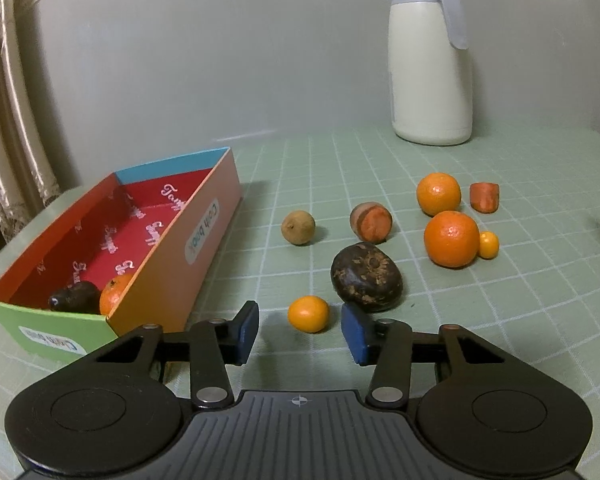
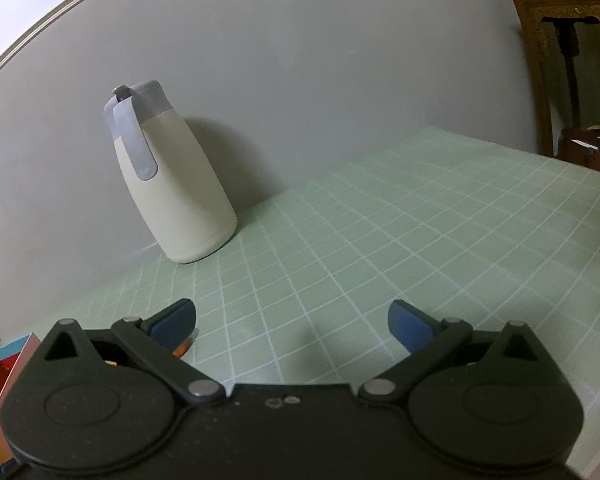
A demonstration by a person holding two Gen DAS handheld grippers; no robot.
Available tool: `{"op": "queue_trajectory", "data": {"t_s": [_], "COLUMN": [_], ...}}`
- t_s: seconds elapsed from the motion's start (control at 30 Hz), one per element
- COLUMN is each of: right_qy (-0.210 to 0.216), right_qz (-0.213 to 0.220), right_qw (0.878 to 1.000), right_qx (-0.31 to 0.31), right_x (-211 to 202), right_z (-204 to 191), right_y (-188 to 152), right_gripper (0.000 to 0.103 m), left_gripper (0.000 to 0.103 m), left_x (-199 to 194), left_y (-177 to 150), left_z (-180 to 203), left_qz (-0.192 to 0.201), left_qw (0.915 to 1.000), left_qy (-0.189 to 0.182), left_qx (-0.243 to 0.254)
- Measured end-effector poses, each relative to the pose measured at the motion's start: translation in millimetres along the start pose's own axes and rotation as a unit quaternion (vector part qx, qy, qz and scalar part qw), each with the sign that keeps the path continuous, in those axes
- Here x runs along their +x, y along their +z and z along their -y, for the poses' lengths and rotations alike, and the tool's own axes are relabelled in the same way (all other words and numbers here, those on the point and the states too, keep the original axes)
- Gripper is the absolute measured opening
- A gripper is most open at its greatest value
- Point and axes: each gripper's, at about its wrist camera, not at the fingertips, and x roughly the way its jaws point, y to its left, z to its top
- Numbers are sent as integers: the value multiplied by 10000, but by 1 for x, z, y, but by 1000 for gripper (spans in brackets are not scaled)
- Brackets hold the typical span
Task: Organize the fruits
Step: 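Reach the left tool to the small kumquat and close on it, then carry the kumquat with the left tool into the box and release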
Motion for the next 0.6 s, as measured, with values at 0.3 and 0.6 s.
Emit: {"op": "queue_trajectory", "data": {"t_s": [0.3,0.6], "right_qy": [29,10], "right_qz": [-16,-67], "right_qw": [10000,9999], "right_qx": [38,84], "right_x": [-2,0], "right_z": [0,-1], "right_y": [-1,-3], "right_gripper": [103,103], "left_gripper": [28,23], "left_x": [-1,-2], "left_y": [-2,-2], "left_z": [6,9], "left_qz": [25,61], "left_qw": [9999,9998], "left_qy": [-52,-51], "left_qx": [-121,-166]}}
